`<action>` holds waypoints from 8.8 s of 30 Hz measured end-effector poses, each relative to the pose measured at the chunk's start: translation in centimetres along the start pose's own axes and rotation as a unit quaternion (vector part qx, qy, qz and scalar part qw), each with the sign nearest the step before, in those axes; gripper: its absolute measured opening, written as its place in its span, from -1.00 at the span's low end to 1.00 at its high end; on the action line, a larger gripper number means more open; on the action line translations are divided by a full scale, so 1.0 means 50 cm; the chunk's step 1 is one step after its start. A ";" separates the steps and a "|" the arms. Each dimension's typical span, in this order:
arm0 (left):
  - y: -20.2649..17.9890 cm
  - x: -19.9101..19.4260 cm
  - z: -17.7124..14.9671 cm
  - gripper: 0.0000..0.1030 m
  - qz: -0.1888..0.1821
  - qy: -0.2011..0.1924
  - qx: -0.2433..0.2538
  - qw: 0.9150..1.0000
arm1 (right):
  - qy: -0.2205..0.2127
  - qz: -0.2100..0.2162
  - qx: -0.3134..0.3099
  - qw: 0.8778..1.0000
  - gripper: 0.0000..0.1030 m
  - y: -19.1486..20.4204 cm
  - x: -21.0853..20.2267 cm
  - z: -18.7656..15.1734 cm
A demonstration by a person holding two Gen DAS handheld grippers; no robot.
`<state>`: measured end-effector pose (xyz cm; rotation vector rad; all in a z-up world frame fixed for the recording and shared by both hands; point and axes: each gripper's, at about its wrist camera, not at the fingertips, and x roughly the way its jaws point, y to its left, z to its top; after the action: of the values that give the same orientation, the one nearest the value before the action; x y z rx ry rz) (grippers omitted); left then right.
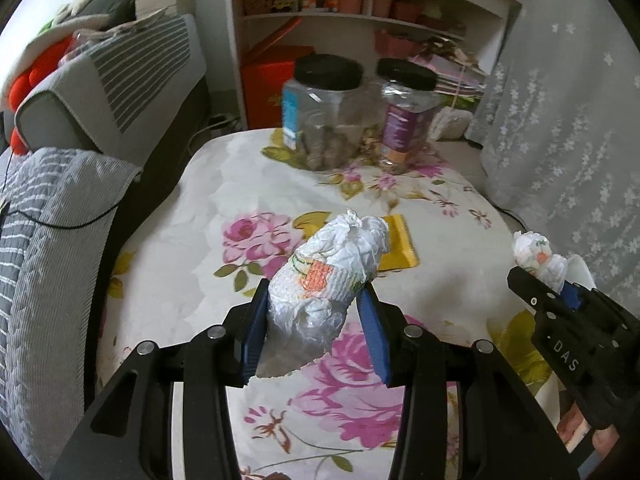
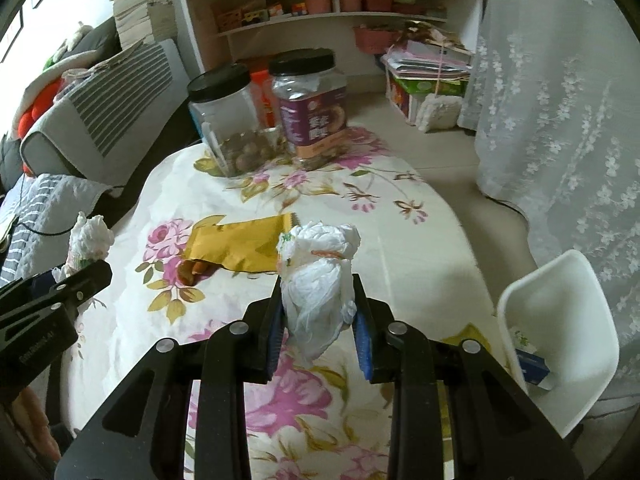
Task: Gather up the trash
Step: 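Lift the tissue bundle with the left tool and carry it toward the white bin, then lower the tissue bundle over the white bin and open the left tool, then move both open tools back over the table to the yellow packet, then grasp the yellow packet with the left tool while the right tool grasps the orange peel, then carry the yellow packet and orange peel to the white bin and open both tools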
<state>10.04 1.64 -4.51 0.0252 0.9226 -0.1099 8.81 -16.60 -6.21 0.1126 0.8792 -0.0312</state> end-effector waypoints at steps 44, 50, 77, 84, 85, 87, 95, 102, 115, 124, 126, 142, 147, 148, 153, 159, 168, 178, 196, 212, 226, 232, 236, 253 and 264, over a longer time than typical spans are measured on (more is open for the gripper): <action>-0.368 -0.040 -0.038 -0.16 -0.074 -0.026 0.125 0.989 | -0.034 -0.097 0.088 0.991 -0.44 -0.316 -0.128 -0.047; -0.422 -0.043 -0.046 -0.16 -0.084 -0.027 0.141 0.986 | -0.029 -0.125 0.115 0.985 -0.40 -0.386 -0.131 -0.058; -0.719 -0.040 -0.102 0.09 -0.189 0.005 0.205 0.960 | -0.134 -0.206 0.315 0.917 0.84 -0.654 -0.329 -0.123; -0.721 -0.034 -0.107 0.24 -0.185 0.011 0.207 0.961 | -0.141 -0.203 0.328 0.912 0.84 -0.665 -0.340 -0.126; -0.718 -0.035 -0.107 0.24 -0.181 0.009 0.209 0.961 | -0.142 -0.204 0.327 0.912 0.85 -0.663 -0.340 -0.125; -0.710 -0.036 -0.106 0.25 -0.173 0.003 0.211 0.962 | -0.142 -0.205 0.323 0.913 0.86 -0.655 -0.338 -0.121; -0.655 -0.034 -0.091 0.32 -0.145 -0.008 0.209 0.967 | -0.133 -0.212 0.296 0.922 0.86 -0.610 -0.319 -0.099; -0.592 -0.016 -0.072 0.35 -0.130 -0.005 0.191 0.973 | -0.129 -0.218 0.265 0.930 0.86 -0.548 -0.294 -0.069; -0.426 0.060 -0.041 0.42 -0.088 0.020 0.139 0.986 | -0.101 -0.210 0.195 0.953 0.86 -0.414 -0.204 -0.007; -0.285 0.159 -0.028 0.45 -0.014 0.065 0.099 0.993 | -0.031 -0.170 0.140 0.975 0.86 -0.317 -0.090 0.019; -0.247 0.175 -0.023 0.45 0.001 0.071 0.088 0.994 | -0.020 -0.164 0.128 0.978 0.86 -0.296 -0.068 0.023; -0.096 0.249 0.007 0.45 0.051 0.105 0.164 0.980 | 0.035 -0.119 0.072 0.990 0.86 -0.165 0.056 0.050; -0.161 0.283 -0.010 0.45 0.086 0.083 0.266 0.957 | 0.044 -0.101 0.087 0.990 0.86 -0.170 0.065 0.054; -0.173 0.295 -0.005 0.45 0.084 0.080 0.278 0.954 | 0.044 -0.101 0.089 0.990 0.86 -0.172 0.065 0.055; -0.199 0.355 0.043 0.41 0.085 0.070 0.319 0.941 | 0.045 -0.108 0.093 0.989 0.86 -0.181 0.066 0.057; -0.139 0.387 0.139 -0.72 0.032 0.116 0.184 0.976 | 0.046 -0.112 0.091 0.988 0.86 -0.182 0.067 0.060; -0.008 0.265 0.150 -0.90 -0.027 0.085 0.071 0.993 | 0.059 -0.088 0.075 0.991 0.86 -0.127 0.095 0.061; 0.129 0.119 0.017 -0.90 0.017 0.070 -0.007 0.997 | 0.117 0.025 0.038 0.992 0.86 0.067 0.194 0.039; 0.281 0.059 0.001 -0.90 0.051 0.039 -0.051 0.997 | 0.108 -0.028 0.004 0.994 -0.56 0.293 0.320 0.023; 0.245 0.012 -0.018 -0.90 0.035 0.034 -0.058 0.997 | 0.102 0.018 -0.033 0.994 -0.65 0.183 0.158 -0.002; 0.128 -0.015 -0.025 -0.90 0.020 0.021 -0.034 0.999 | 0.047 -0.005 -0.020 0.999 -0.65 0.040 0.030 -0.032; 0.055 -0.026 -0.024 -0.90 0.004 0.003 -0.017 1.000 | 0.026 -0.010 0.007 1.000 -0.65 -0.025 0.004 -0.042; 0.005 -0.033 -0.018 -0.90 -0.008 -0.009 -0.006 1.000 | 0.011 -0.012 0.017 1.000 -0.65 -0.063 -0.020 -0.036; -0.210 -0.035 -0.019 -0.89 -0.057 -0.019 0.060 0.996 | -0.016 -0.082 0.096 0.992 -0.64 -0.279 -0.086 -0.041; -0.397 -0.056 -0.022 -0.89 -0.114 -0.030 0.118 0.986 | -0.029 -0.150 0.209 0.966 -0.20 -0.476 -0.149 -0.064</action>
<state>5.39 -17.79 -2.42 0.1361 0.8453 -0.4309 -0.17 -40.05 -4.54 0.3706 0.8138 -0.5028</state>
